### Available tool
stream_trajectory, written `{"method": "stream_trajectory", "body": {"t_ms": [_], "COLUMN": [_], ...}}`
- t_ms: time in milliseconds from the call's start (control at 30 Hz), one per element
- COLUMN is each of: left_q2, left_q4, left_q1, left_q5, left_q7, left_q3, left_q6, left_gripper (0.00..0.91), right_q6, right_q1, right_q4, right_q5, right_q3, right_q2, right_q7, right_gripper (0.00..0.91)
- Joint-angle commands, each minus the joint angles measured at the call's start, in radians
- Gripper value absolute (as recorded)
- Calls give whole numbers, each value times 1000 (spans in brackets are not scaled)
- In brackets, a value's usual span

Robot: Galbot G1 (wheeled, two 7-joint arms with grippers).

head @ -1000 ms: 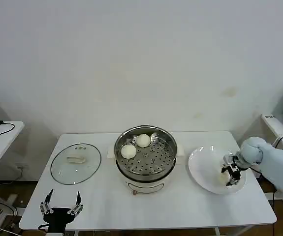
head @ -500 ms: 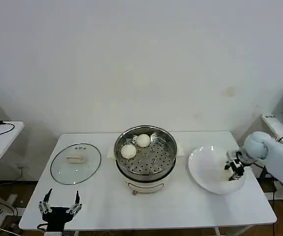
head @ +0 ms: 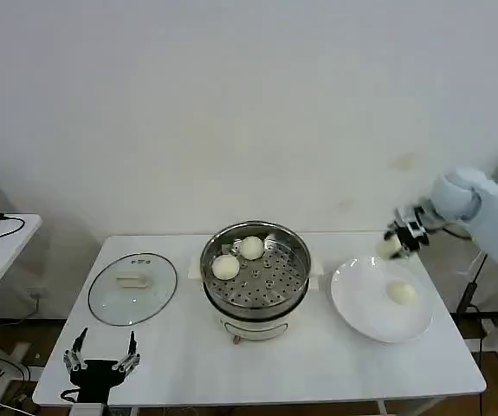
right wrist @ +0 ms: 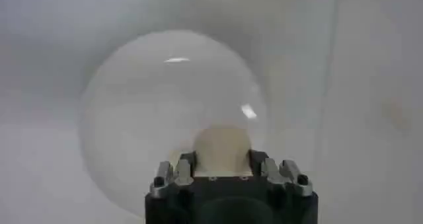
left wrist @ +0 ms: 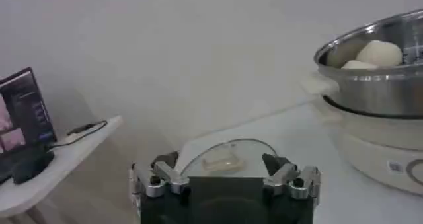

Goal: Take steamed baozi put them in steamer then cover it.

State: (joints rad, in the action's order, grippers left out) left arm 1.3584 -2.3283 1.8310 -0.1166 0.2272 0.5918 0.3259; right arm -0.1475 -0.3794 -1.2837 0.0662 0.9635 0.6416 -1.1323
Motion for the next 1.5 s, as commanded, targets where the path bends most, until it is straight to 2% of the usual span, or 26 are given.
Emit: {"method": "stream_trajectory", "body": {"t_ms": [33, 233, 433, 467, 600, 833, 933, 1067, 1500], "left_q2": [0, -2, -1, 0, 4, 12, 13, 16, 17], "left_q4": [-2, -8, -20, -20, -22, -23, -21, -21, -19], "left_q1": [0, 5, 14, 14, 17, 21, 22, 22, 18], "left_q5": [11, 11, 14, 15, 14, 13, 13, 13, 21], "left_q7": [-1, -4, -6, -7, -8, -8, -8, -7, -6], "left_q3": [9, 19, 37, 41, 48, 55, 56, 57, 65], "left_q6": [1, 7, 12, 12, 14, 15, 15, 14, 13], "left_gripper": [907, 907, 907, 907, 907, 907, 907, 907, 907], "right_q6": [-42, -37, 42, 76, 129, 217, 257, 284, 312], "right_q1": [-310, -270, -226, -210, -172, -107, -91, -79, -71], "right_q4": [-55, -63, -63, -72, -82, -101, -108, -118, -144], "right_q5": [-122, -154, -198, -204, -199, -178, -131, -93, -79], "right_q3": [194, 213, 214, 217, 220, 240, 243, 249, 279], "right_q2": [277, 430, 506, 514, 516, 500, 494, 487, 472], "right_q7": [16, 25, 21, 10, 0, 18, 23, 26, 23], "right_gripper": [544, 544, 544, 544, 544, 544, 544, 544, 544]}}
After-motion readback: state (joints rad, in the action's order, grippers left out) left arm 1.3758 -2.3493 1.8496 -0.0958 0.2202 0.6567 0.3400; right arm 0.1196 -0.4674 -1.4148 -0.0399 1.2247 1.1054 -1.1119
